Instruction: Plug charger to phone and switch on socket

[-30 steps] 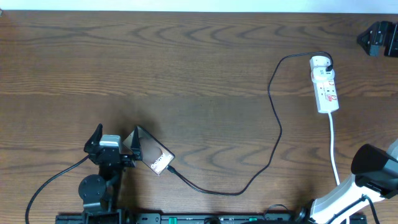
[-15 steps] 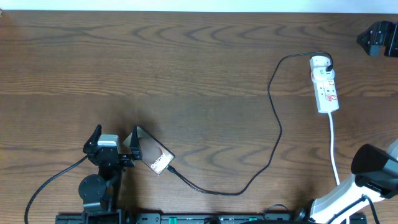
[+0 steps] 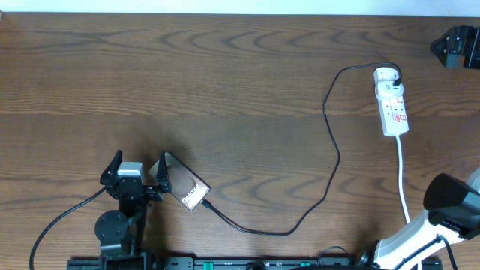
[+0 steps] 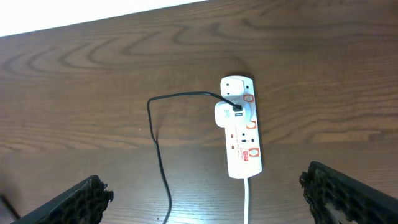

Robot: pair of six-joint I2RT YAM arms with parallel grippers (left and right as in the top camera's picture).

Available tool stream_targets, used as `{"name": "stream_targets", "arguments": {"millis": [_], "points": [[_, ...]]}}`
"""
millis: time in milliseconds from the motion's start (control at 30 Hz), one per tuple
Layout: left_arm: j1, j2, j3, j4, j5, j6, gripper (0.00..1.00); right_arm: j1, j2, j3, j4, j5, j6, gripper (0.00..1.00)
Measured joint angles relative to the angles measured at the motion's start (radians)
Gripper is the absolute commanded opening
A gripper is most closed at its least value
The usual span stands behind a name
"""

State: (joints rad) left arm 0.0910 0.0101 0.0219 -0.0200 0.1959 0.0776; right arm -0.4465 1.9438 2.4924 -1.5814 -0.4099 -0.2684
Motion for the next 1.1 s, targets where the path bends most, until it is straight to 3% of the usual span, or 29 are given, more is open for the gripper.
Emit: {"name": "stream_targets", "arguments": {"millis": [567,1100], "points": [[0.0,0.0,0.0,0.0,0.0,0.0,0.92,0.004,-0.06,-0.01,0.0,0.006,0.0,0.99],[0.0,0.0,0.0,0.0,-0.001,0.0,0.92,0.031,-0.894,0.028,-0.005,-0.002,0.0,0.99]]}}
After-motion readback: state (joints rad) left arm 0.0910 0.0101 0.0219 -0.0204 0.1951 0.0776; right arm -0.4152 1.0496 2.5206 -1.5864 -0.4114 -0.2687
